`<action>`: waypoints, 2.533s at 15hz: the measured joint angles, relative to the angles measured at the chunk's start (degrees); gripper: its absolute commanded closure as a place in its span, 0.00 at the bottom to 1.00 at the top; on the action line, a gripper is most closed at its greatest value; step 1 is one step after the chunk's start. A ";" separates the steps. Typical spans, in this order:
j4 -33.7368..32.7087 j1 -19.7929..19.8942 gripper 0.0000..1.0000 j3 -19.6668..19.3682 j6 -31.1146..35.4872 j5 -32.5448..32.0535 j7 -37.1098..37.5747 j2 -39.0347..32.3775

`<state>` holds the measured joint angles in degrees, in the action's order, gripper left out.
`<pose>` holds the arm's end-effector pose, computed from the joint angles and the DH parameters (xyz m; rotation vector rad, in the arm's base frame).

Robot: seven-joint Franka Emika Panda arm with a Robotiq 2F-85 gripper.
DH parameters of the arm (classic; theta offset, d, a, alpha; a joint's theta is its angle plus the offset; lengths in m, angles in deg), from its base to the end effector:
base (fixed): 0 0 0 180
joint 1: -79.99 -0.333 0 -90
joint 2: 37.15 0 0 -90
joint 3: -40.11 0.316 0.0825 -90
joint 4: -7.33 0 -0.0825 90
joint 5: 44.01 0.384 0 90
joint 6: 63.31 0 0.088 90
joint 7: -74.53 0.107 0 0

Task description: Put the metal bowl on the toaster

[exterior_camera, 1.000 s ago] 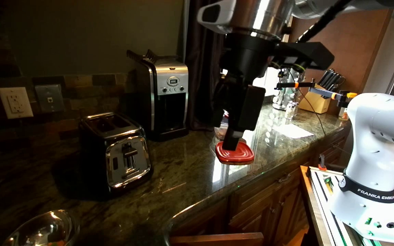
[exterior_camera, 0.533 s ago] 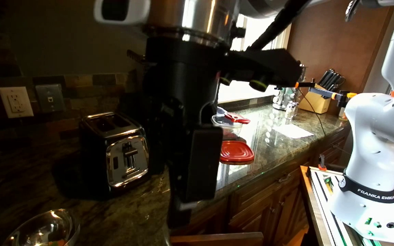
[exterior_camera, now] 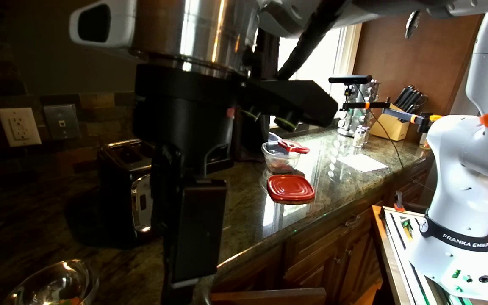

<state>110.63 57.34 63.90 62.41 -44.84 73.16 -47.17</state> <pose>0.4433 0.4456 0.4768 -2.7348 -1.2012 -0.2881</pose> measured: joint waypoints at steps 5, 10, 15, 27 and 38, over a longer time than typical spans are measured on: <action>-6.97 -2.32 0.00 -2.39 4.05 -7.97 0.63 -11.22; -19.18 -6.90 0.00 -7.67 3.62 -14.21 3.01 -23.04; -22.07 -7.67 0.00 -8.53 3.22 -14.33 2.77 -24.96; -36.28 -8.21 0.14 -12.51 3.38 -14.41 -2.80 -38.71; -45.28 -10.25 1.00 -14.75 3.33 -14.53 -3.86 -45.70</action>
<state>65.34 47.10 49.16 65.75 -59.37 69.29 -92.87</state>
